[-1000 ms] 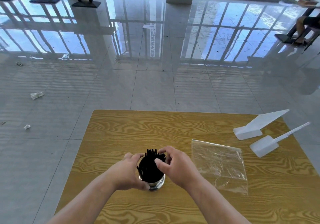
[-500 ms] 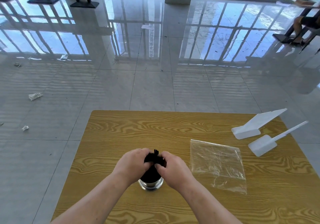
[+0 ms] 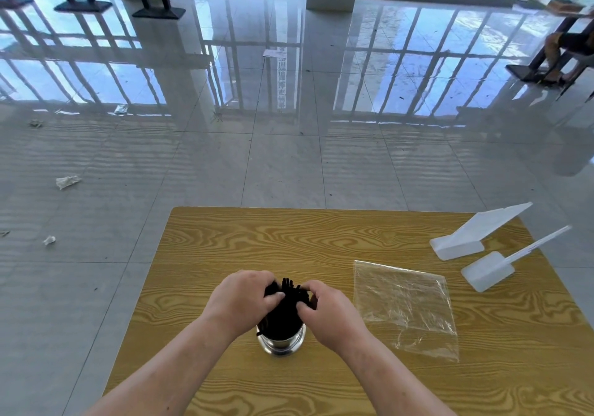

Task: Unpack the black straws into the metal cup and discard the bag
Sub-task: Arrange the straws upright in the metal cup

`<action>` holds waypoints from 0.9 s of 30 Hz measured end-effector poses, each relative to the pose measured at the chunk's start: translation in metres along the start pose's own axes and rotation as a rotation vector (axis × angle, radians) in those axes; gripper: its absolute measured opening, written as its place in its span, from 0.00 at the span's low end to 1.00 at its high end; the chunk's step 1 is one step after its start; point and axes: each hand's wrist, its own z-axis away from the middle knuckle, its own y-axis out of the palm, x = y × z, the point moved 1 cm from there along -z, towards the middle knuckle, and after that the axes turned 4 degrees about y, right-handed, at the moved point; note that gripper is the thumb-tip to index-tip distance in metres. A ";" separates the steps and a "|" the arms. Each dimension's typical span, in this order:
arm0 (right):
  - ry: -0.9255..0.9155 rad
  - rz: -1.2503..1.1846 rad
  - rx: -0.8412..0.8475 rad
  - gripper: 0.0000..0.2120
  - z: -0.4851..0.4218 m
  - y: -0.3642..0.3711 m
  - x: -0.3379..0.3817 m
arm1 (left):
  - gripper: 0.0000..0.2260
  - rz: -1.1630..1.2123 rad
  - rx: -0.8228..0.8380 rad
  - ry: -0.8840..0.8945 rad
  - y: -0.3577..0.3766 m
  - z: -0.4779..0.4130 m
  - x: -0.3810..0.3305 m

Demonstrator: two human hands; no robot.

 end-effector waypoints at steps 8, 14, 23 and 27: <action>-0.030 -0.014 -0.053 0.10 -0.001 -0.005 -0.002 | 0.06 0.037 -0.069 0.017 -0.019 -0.002 -0.002; -0.033 -0.030 -0.120 0.07 -0.002 -0.010 -0.003 | 0.08 0.033 -0.117 0.033 -0.046 -0.006 -0.009; -0.086 -0.118 -0.138 0.04 0.004 -0.009 0.003 | 0.11 0.114 -0.199 0.059 -0.090 -0.003 -0.010; -0.089 -0.184 -0.186 0.06 0.005 -0.017 0.004 | 0.08 0.287 -0.305 0.067 -0.108 -0.004 0.009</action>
